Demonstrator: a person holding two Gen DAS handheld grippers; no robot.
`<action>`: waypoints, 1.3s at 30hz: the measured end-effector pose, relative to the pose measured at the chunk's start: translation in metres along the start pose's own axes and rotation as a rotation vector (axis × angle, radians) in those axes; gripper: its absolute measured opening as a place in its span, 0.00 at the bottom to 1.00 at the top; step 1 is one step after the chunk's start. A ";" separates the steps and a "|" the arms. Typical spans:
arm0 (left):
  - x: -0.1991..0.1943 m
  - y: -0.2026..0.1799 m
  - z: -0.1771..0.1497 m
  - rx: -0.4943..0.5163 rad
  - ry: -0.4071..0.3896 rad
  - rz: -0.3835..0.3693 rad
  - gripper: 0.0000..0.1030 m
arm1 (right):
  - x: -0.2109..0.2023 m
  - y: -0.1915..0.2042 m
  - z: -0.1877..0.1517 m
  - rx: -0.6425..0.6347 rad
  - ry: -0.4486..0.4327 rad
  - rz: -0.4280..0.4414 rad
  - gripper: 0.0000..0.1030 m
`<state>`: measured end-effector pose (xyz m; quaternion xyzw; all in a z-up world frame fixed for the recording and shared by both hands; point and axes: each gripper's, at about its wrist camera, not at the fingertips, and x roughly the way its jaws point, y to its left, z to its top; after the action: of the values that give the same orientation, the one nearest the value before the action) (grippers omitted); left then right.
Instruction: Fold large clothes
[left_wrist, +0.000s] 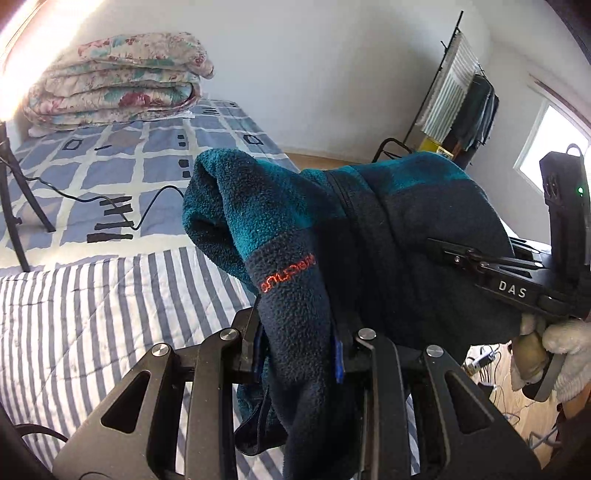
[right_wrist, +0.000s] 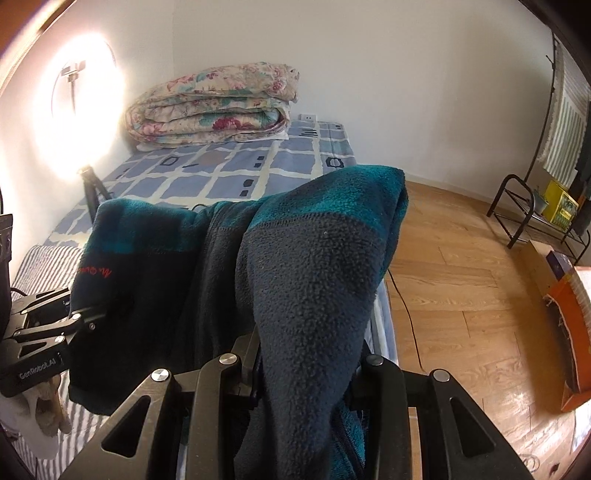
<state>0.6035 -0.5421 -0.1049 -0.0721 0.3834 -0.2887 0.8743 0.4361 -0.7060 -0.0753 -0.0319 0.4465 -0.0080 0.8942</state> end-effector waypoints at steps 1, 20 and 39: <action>0.006 0.003 0.002 -0.008 -0.002 0.004 0.25 | 0.007 -0.002 0.005 -0.004 0.002 0.003 0.30; 0.068 0.059 -0.002 -0.038 0.053 0.141 0.32 | 0.103 -0.055 0.011 0.050 0.111 -0.100 0.48; 0.014 0.056 -0.035 0.061 0.050 0.226 0.41 | 0.061 -0.069 -0.034 0.147 0.143 -0.223 0.48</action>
<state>0.6112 -0.5007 -0.1568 0.0056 0.4019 -0.2015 0.8932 0.4463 -0.7789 -0.1398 -0.0154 0.5010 -0.1422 0.8535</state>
